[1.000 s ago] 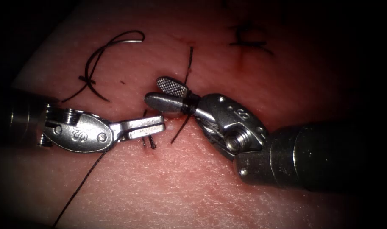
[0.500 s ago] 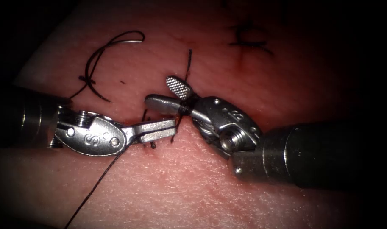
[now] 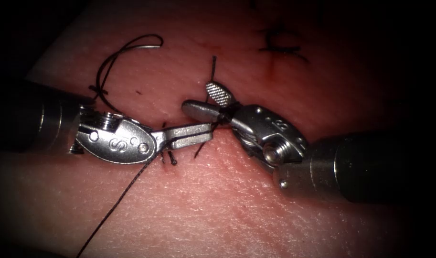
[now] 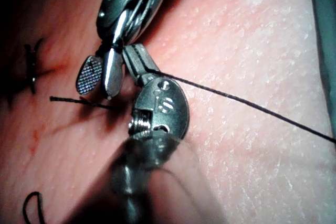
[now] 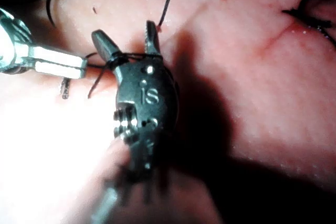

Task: Wound Closure
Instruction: Pick up tail end of suture with right jaws

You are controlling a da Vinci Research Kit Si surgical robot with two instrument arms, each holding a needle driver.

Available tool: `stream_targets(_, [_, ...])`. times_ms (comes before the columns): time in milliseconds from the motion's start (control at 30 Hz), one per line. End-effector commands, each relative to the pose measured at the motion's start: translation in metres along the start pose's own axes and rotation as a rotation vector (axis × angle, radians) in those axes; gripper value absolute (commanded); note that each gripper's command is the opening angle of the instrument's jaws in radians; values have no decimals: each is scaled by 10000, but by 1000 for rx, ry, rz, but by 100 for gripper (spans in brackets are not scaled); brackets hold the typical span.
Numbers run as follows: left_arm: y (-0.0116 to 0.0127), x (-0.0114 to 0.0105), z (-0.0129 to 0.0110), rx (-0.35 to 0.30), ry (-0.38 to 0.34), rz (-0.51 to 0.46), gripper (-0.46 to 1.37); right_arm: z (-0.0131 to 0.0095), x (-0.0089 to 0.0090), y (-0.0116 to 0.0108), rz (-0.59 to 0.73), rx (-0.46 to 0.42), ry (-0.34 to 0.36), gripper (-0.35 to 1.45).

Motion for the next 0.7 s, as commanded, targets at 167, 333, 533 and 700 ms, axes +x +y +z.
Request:
stream_targets(167, [-4, 0, 12, -12, 4, -1, -35, 3, -4, 12, 10, -11, -20, 114])
stream_targets(333, [-7, 0, 23, -21, 10, -1, -35, 8, -9, 19, 14, -24, -26, 113])
stream_targets(533, [-12, -2, 29, -23, 12, 0, -35, 16, -7, 24, 18, -32, -19, 111])
stream_targets(700, [-14, -6, 30, -22, 13, 4, -35, 23, -12, 26, 9, -54, -51, 100])
